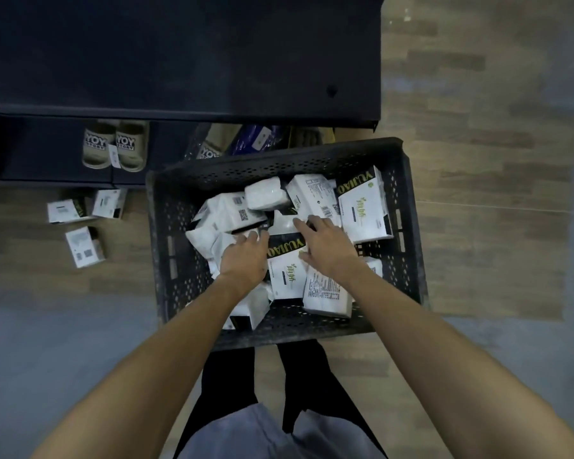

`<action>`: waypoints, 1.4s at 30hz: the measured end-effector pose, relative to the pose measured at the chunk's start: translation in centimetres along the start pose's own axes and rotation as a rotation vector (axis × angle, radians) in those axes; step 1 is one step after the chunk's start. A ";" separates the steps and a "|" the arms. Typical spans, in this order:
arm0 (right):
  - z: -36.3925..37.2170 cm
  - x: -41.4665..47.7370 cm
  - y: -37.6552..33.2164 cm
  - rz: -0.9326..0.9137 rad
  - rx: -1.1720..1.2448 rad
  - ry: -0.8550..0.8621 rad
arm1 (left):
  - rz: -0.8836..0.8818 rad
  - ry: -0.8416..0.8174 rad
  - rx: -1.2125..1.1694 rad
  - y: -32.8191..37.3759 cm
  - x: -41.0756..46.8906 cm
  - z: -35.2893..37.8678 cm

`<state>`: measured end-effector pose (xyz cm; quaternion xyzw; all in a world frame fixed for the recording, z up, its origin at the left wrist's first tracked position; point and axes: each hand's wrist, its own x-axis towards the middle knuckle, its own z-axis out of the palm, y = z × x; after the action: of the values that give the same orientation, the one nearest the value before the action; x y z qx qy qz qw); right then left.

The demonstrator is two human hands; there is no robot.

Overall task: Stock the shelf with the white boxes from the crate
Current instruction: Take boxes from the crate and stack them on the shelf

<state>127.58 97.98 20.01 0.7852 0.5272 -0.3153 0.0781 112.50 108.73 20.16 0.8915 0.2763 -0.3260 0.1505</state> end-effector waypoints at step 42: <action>-15.5 -1.9 -6.7 0.227 0.478 0.293 | 0.120 0.400 -0.524 -9.2 -4.1 -17.4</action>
<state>127.62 106.49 34.71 0.8724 0.3525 -0.3031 -0.1510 113.16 122.31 34.95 0.8835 0.3216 -0.0531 0.3363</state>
